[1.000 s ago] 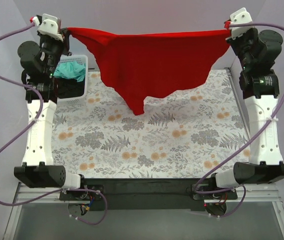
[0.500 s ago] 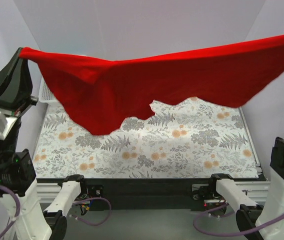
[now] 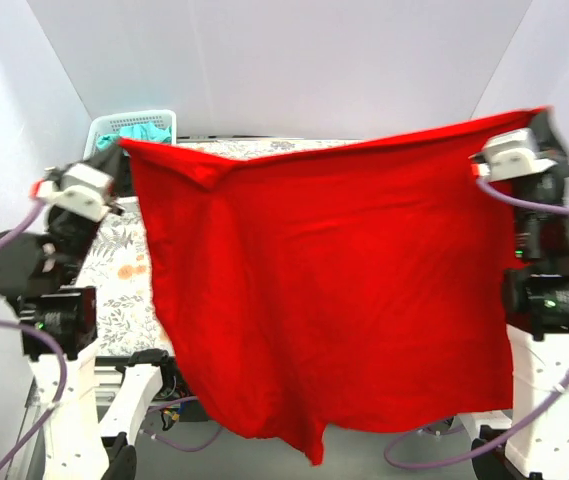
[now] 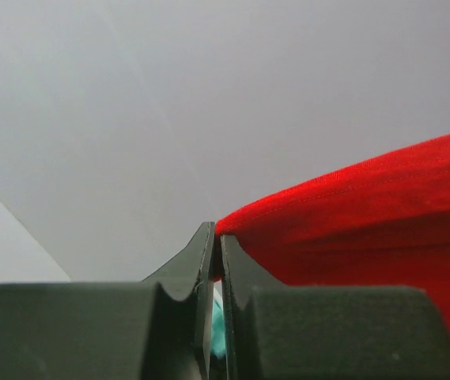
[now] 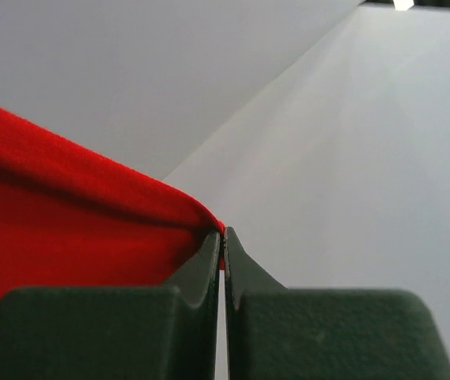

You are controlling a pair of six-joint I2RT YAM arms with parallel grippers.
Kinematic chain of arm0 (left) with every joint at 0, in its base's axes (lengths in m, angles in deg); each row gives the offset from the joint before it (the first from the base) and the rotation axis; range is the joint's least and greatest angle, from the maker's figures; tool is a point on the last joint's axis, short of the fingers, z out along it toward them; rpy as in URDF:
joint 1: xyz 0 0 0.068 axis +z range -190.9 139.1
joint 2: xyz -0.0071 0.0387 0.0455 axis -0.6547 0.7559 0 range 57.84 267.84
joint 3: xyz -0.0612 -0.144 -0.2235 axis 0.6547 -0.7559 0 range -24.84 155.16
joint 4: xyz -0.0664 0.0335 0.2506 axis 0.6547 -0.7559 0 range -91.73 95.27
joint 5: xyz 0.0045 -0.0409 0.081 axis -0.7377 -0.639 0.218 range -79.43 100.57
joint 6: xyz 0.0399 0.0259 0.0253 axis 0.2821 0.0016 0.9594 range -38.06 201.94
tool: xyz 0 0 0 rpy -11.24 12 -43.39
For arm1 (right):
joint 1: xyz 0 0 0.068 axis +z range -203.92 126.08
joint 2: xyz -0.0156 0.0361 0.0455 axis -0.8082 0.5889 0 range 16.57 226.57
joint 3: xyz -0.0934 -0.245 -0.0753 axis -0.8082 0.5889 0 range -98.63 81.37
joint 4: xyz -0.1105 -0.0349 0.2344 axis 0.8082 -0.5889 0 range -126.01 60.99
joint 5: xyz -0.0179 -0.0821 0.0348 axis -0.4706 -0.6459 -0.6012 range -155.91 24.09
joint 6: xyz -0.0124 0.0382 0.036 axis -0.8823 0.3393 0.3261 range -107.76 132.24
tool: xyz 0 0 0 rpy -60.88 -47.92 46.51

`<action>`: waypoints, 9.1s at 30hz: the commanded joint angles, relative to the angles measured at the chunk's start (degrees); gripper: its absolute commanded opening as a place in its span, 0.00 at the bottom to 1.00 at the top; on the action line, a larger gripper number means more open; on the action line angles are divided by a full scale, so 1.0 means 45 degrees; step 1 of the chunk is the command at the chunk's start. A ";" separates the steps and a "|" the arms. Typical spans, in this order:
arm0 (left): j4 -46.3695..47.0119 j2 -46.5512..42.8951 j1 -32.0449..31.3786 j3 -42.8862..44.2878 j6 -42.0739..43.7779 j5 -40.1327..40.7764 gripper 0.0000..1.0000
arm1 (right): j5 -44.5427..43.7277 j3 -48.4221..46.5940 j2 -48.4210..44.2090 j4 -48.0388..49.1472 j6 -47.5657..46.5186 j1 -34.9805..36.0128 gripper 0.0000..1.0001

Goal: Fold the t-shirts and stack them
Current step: Flatten the tshirt out

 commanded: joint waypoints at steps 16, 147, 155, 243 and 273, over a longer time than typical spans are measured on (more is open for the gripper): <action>0.3013 0.5863 -0.0087 -0.7239 0.0279 -0.0711 0.00 | 0.1673 0.8669 0.5188 0.4957 -0.0523 -0.0088 0.01; -0.6222 1.5595 -0.2666 0.1279 -0.0973 0.1067 0.45 | 0.2689 -0.0141 1.4899 -1.0998 0.0980 0.1260 0.61; -0.5909 1.5751 -0.2666 0.0811 -0.0836 0.1458 0.45 | 0.2728 0.0190 1.4530 -1.1076 0.0902 0.1338 0.36; -0.5031 2.0420 -0.4345 0.8058 -0.1754 0.3567 0.22 | 0.3763 0.0229 1.3962 -1.2209 0.2816 0.0303 0.29; -0.2935 1.9894 -0.4053 0.8917 -0.2732 0.2043 0.30 | 0.3548 0.0679 1.3963 -1.2150 0.2738 0.0557 0.29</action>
